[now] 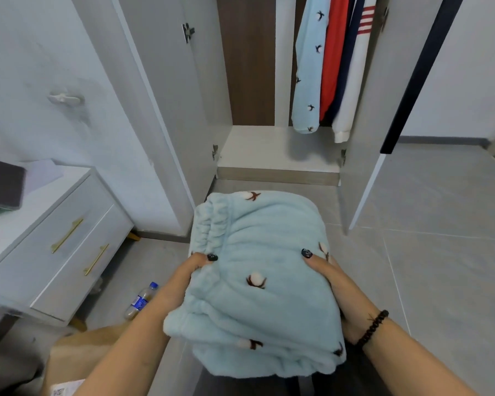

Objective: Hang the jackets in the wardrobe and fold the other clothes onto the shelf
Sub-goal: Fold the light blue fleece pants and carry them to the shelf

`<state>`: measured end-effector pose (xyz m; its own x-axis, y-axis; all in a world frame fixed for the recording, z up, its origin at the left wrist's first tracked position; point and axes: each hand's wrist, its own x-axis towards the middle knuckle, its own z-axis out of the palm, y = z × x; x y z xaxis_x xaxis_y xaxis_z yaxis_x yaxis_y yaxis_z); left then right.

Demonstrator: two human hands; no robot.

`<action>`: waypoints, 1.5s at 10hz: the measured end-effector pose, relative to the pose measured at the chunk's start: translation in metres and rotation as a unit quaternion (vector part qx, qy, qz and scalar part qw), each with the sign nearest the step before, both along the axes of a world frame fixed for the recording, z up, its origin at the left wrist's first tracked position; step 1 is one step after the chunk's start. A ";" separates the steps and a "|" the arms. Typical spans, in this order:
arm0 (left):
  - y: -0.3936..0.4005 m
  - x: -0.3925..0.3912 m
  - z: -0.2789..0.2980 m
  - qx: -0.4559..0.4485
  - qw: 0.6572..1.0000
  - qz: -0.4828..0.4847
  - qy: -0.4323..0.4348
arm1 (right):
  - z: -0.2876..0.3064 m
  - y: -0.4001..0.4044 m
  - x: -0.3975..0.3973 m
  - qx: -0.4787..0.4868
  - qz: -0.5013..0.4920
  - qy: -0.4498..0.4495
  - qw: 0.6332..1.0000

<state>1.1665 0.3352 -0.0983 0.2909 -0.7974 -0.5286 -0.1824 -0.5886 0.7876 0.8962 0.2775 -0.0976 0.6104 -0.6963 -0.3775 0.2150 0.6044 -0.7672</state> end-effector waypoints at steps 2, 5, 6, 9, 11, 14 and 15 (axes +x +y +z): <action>-0.111 -0.009 0.032 0.022 0.995 -0.092 0.022 | 0.020 -0.122 0.015 -0.079 -0.042 0.104 0.991; -0.235 0.010 0.101 -0.021 0.957 -0.010 0.290 | 0.090 -0.263 0.037 -0.118 -0.079 0.193 0.971; -0.265 0.007 0.160 -0.021 0.971 0.003 0.237 | 0.144 -0.287 0.033 -0.105 -0.080 0.193 0.972; -0.311 0.022 0.359 -0.079 0.973 -0.019 0.216 | 0.346 -0.329 0.038 -0.142 -0.095 0.176 0.970; -0.317 0.036 0.480 -0.146 0.959 -0.057 0.237 | 0.474 -0.343 0.050 -0.184 -0.109 0.145 0.966; -0.325 0.064 0.568 -0.274 0.944 -0.002 0.184 | 0.557 -0.345 0.094 -0.250 -0.105 0.113 0.956; -0.319 0.074 0.568 -0.324 0.929 -0.080 0.162 | 0.574 -0.351 0.105 -0.277 -0.105 0.116 0.948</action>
